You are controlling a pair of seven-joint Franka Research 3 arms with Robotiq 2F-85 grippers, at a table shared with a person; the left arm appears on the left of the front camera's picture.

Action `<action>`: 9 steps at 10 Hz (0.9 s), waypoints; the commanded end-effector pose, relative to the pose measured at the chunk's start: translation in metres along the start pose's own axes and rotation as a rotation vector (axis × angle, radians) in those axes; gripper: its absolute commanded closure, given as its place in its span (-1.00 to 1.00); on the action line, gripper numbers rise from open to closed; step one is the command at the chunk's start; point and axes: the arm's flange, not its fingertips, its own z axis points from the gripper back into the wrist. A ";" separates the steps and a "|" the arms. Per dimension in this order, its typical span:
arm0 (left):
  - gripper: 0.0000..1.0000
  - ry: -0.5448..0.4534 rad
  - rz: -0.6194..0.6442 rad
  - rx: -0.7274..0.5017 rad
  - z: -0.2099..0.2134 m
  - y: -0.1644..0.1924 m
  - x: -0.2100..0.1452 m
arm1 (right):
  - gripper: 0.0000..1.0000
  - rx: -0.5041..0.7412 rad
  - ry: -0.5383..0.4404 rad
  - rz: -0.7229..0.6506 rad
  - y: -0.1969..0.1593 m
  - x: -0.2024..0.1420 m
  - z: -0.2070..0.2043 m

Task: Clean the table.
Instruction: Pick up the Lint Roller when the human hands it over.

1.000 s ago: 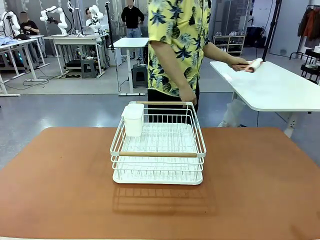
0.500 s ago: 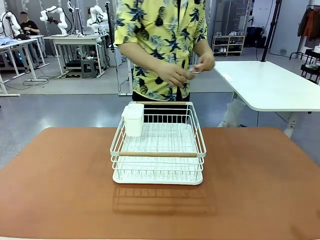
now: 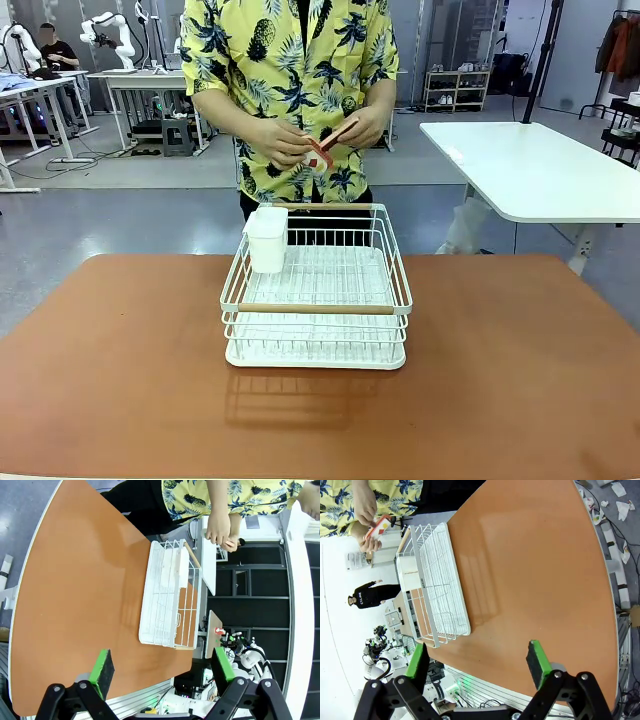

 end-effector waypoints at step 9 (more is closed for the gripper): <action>-0.99 -0.002 0.005 -0.020 0.003 0.000 -0.001 | -1.00 0.007 -0.002 0.002 0.003 -0.002 0.002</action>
